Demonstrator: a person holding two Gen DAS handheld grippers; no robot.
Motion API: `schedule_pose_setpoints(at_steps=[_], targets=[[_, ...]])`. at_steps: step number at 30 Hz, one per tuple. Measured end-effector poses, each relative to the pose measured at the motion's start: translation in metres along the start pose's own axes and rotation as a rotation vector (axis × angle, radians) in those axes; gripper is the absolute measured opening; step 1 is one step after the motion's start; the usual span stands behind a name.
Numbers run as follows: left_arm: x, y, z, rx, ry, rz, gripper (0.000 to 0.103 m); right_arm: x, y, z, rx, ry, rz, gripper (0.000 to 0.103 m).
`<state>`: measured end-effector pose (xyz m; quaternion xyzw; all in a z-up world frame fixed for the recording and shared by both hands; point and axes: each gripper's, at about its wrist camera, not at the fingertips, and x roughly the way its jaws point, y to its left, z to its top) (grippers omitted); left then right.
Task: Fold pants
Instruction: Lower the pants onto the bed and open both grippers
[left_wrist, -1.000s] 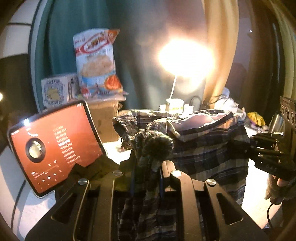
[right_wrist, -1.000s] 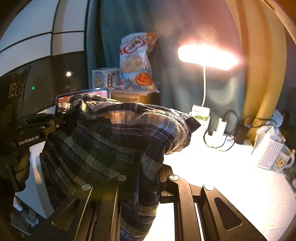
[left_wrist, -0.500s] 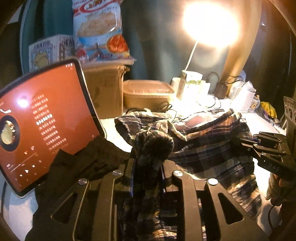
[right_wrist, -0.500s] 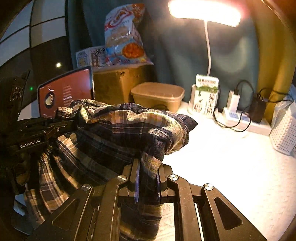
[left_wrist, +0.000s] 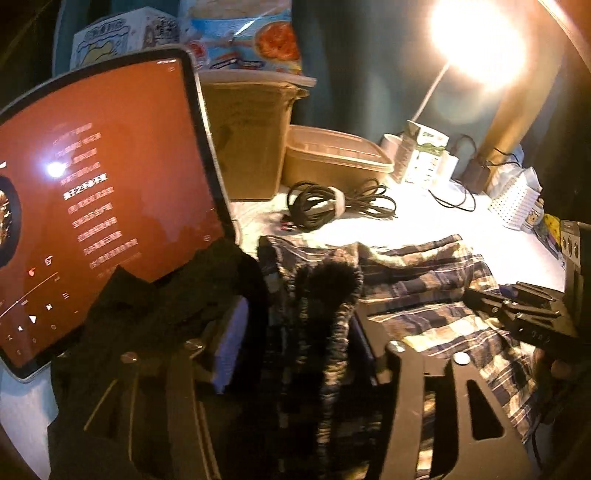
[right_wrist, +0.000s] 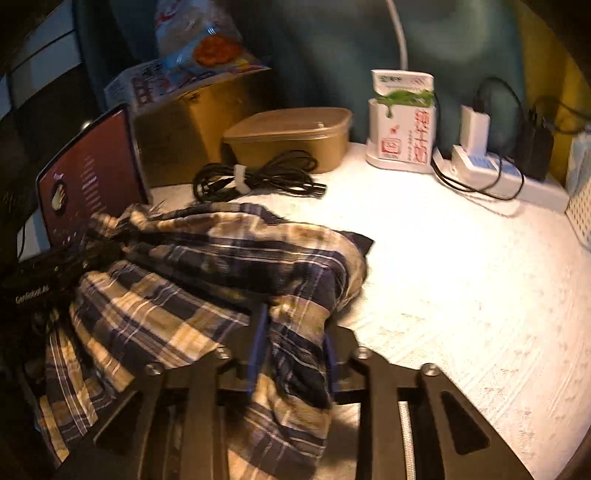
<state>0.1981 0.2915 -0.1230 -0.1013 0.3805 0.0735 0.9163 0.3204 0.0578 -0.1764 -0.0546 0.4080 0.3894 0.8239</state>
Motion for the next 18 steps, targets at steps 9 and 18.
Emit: schedule_pose_setpoints(at_steps=[9, 18], targets=[[-0.024, -0.024, 0.004, 0.122, -0.083, 0.126, 0.057, -0.003, -0.017, 0.003, 0.056, -0.007, -0.061, 0.061], [-0.065, -0.029, 0.006, 0.136, -0.164, 0.134, 0.065, -0.027, -0.006, -0.002, 0.068, -0.015, -0.09, 0.063]])
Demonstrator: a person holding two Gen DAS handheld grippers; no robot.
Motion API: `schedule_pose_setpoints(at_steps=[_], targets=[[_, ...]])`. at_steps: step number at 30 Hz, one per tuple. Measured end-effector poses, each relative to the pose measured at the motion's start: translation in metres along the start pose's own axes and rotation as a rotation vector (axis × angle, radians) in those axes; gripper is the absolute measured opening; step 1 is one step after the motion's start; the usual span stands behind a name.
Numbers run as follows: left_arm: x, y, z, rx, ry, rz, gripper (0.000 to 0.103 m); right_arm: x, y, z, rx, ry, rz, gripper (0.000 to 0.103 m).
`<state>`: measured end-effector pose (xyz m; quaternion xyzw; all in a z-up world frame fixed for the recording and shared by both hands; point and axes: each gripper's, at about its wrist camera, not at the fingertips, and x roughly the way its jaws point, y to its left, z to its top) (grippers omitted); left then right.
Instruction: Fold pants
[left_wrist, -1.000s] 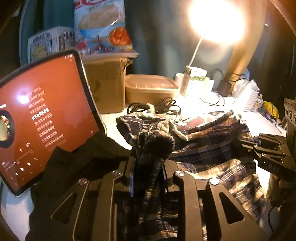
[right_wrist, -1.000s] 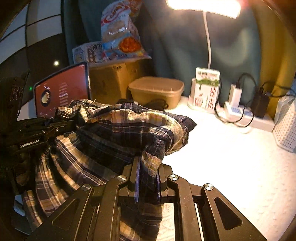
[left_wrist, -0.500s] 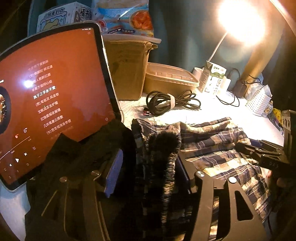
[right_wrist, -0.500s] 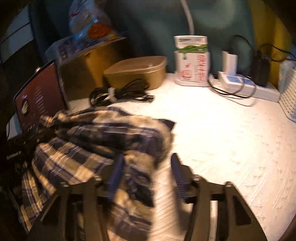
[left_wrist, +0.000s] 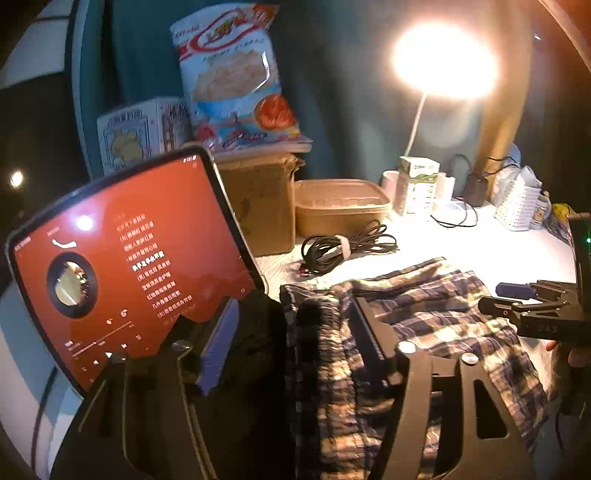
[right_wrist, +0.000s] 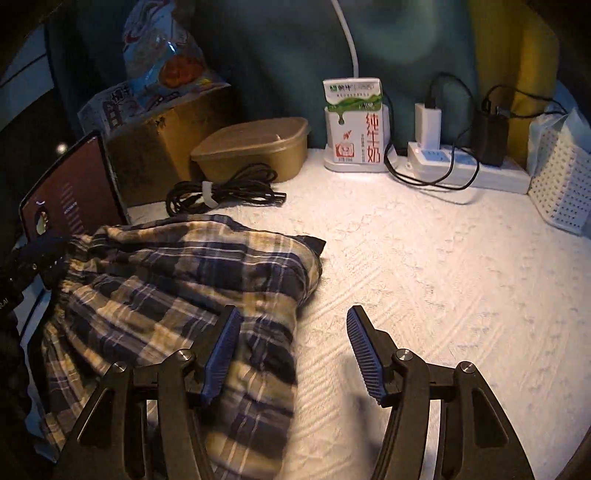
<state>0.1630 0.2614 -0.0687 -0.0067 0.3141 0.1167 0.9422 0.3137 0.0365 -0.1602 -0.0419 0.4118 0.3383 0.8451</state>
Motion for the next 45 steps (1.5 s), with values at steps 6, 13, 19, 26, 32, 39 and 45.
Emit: schedule_pose_setpoints(at_steps=[6, 13, 19, 26, 32, 39, 45], targets=[[-0.015, -0.019, -0.003, 0.016, -0.01, -0.034, 0.065, -0.022, 0.005, -0.01, -0.009, -0.018, -0.007, 0.063], [-0.034, -0.035, -0.012, 0.006, -0.01, -0.058, 0.066, -0.053, 0.006, -0.025, -0.019, -0.045, -0.017, 0.063], [-0.055, -0.053, -0.017, 0.009, -0.018, -0.079, 0.066, -0.081, 0.003, -0.037, -0.011, -0.08, -0.029, 0.063], [-0.08, -0.072, -0.028, -0.001, -0.046, -0.102, 0.066, -0.12, 0.002, -0.053, -0.028, -0.136, -0.055, 0.068], [-0.098, -0.088, -0.039, -0.025, -0.06, -0.119, 0.067, -0.152, -0.003, -0.069, -0.038, -0.167, -0.089, 0.068], [-0.118, -0.112, -0.045, -0.028, -0.078, -0.152, 0.073, -0.198, -0.011, -0.092, -0.055, -0.217, -0.15, 0.069], [-0.143, -0.127, -0.046, -0.079, -0.14, -0.184, 0.078, -0.24, -0.019, -0.11, -0.051, -0.263, -0.204, 0.07]])
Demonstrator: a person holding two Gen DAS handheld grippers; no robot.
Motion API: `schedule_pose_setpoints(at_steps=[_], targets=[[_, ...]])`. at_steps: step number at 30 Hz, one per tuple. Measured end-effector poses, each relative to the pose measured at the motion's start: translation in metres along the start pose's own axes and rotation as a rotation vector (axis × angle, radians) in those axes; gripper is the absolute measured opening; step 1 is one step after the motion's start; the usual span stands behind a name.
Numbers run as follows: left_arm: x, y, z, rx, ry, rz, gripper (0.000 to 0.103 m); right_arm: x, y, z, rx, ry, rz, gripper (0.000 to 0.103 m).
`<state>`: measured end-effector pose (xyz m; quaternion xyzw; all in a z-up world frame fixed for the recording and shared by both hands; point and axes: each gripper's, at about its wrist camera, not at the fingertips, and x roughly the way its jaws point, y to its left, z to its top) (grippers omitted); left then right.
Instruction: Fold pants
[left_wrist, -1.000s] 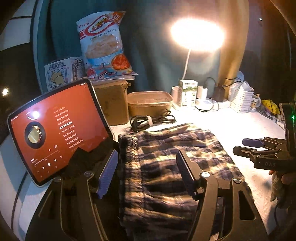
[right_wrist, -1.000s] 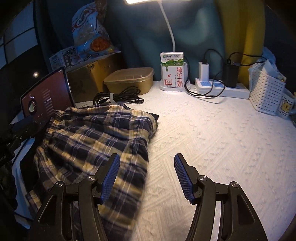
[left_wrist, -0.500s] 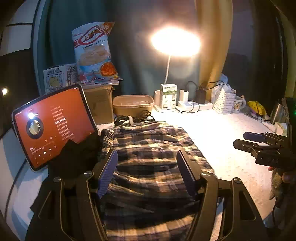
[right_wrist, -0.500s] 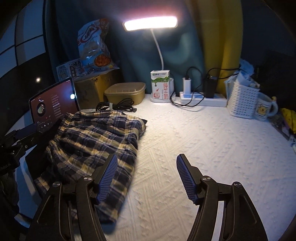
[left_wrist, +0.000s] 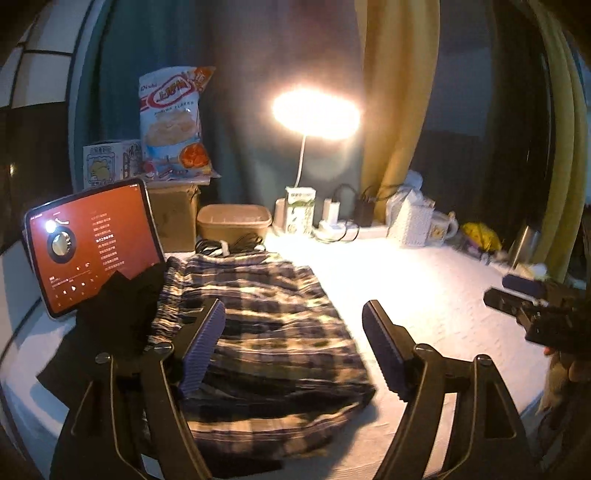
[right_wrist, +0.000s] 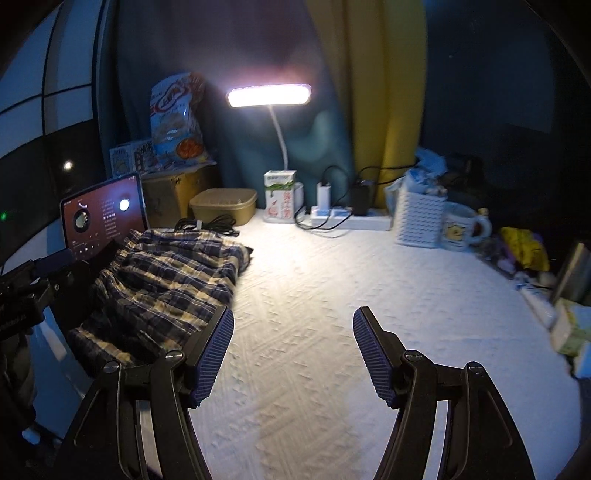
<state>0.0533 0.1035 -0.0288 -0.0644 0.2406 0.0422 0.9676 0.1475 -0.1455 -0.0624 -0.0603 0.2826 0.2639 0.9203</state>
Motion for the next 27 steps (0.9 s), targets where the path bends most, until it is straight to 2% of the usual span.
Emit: schedule_pose_setpoints(at_steps=[3, 6, 9, 13, 19, 24, 27], targets=[[-0.011, -0.013, -0.001, 0.01, -0.035, -0.015, 0.083, -0.025, -0.007, -0.003, 0.001, -0.031, -0.028, 0.077], [-0.022, -0.028, 0.002, 0.054, -0.047, -0.043, 0.084, -0.048, -0.014, -0.005, 0.003, -0.068, -0.056, 0.079], [-0.039, -0.04, 0.008, 0.085, -0.092, -0.056, 0.085, -0.07, -0.019, -0.005, 0.013, -0.105, -0.082, 0.079], [-0.068, -0.051, 0.017, 0.119, -0.179, -0.079, 0.102, -0.097, -0.024, -0.007, 0.034, -0.165, -0.113, 0.085], [-0.097, -0.063, 0.024, 0.153, -0.274, -0.096, 0.102, -0.133, -0.025, -0.008, 0.038, -0.233, -0.132, 0.087], [-0.106, -0.071, 0.023, 0.17, -0.292, -0.058, 0.102, -0.156, -0.024, -0.01, 0.029, -0.278, -0.14, 0.1], [-0.105, -0.072, 0.022, 0.166, -0.284, -0.042, 0.102, -0.161, -0.024, -0.011, 0.028, -0.285, -0.142, 0.1]])
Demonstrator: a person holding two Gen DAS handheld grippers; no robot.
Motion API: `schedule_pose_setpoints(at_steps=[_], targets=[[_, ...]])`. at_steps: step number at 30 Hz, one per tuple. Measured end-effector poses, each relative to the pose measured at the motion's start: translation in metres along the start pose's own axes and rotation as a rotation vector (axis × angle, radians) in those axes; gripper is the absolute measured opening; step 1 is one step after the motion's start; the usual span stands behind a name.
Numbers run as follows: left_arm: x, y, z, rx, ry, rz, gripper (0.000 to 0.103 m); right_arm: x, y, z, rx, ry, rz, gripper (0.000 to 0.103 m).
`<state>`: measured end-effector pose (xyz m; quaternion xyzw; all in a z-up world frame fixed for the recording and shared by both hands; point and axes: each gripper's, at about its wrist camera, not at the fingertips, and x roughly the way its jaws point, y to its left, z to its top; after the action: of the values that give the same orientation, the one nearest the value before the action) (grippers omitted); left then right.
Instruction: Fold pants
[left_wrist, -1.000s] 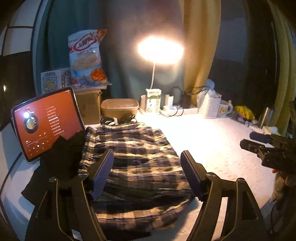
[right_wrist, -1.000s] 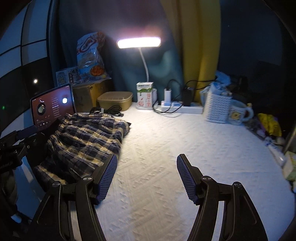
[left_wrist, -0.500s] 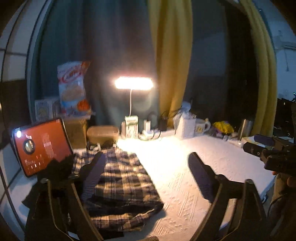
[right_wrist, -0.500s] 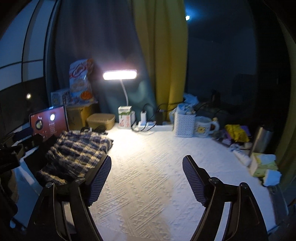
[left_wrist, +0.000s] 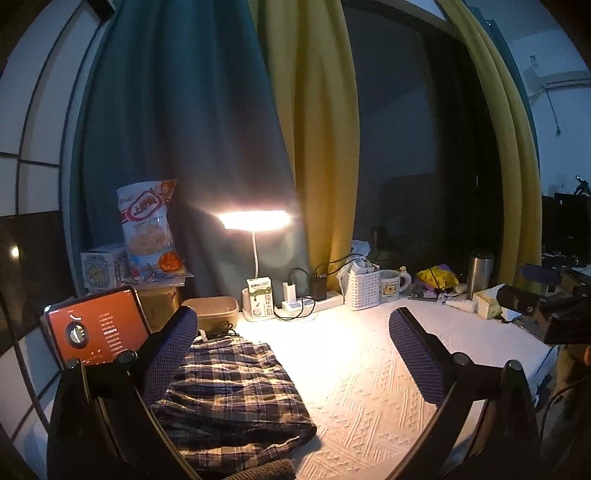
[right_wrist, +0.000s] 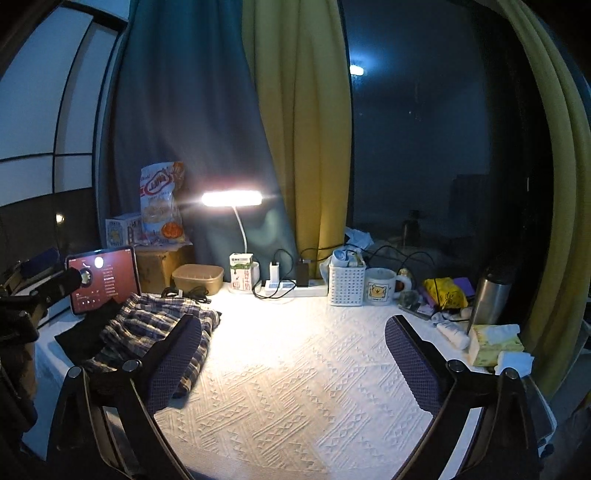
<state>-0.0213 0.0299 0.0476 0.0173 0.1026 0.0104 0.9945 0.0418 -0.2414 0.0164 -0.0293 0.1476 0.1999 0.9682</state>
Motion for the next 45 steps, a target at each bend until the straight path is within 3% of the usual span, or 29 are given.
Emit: schedule_pose_setpoints(at_steps=[15, 45], targets=[[-0.001, 0.025, -0.009, -0.082, 0.028, 0.029, 0.102, 0.011, 0.017, -0.001, -0.03, 0.028, 0.028, 0.1], [-0.006, 0.026, -0.009, -0.087, 0.008, 0.03, 0.102, 0.013, 0.018, -0.002, -0.015, 0.026, 0.009, 0.1]])
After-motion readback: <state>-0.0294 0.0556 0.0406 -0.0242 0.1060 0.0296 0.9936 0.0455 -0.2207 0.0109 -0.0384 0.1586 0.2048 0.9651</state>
